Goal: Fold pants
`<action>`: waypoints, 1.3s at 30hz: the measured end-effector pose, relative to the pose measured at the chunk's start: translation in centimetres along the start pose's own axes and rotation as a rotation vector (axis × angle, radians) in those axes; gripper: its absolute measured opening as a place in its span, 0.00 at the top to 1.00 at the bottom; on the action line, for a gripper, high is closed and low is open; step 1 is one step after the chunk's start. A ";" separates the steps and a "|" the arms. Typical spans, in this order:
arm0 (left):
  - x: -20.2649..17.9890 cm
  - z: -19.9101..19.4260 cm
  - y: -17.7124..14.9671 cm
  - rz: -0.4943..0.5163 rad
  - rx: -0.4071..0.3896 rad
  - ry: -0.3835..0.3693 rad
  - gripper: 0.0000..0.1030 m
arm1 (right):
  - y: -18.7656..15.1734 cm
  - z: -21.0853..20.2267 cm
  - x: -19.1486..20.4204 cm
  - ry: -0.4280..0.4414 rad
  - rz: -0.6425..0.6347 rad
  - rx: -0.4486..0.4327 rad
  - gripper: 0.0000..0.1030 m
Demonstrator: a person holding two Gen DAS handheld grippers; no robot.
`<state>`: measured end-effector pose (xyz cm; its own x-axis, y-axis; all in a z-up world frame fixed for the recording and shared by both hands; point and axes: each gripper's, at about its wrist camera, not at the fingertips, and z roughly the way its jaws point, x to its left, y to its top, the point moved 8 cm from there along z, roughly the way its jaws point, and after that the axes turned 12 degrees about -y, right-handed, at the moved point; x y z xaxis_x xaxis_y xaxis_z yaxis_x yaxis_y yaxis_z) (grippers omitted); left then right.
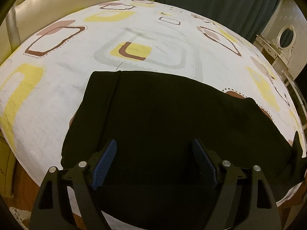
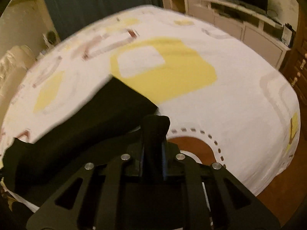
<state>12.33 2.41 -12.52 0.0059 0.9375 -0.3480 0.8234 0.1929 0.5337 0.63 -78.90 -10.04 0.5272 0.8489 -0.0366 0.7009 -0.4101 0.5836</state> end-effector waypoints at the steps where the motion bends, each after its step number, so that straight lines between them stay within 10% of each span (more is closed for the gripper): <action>1: 0.0 0.1 0.0 0.008 0.003 0.003 0.21 | -0.4 1.1 -0.6 0.003 0.030 0.018 0.81; 6: -0.6 0.1 -0.1 0.054 0.023 0.000 0.20 | 0.9 1.5 -5.2 -0.038 0.285 0.008 0.65; 8: -0.7 0.0 -0.1 0.065 0.026 -0.004 0.20 | 1.4 0.8 -6.7 -0.210 0.307 0.012 0.66; 17: -0.7 0.2 -0.2 0.062 0.036 -0.030 0.20 | 7.9 -3.0 7.4 -0.006 0.157 -0.049 0.63; 32: -0.6 0.5 -0.3 0.070 0.027 -0.051 0.17 | 7.2 5.3 12.2 -0.278 0.283 0.227 0.54; 39: -0.7 0.6 -0.4 0.078 0.026 -0.047 0.17 | 6.6 4.0 10.9 -0.199 0.369 0.217 0.92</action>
<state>12.29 1.52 -12.95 0.0968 0.9344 -0.3427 0.8338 0.1119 0.5406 12.91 -73.68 -9.81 0.8271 0.5614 -0.0256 0.5221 -0.7507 0.4048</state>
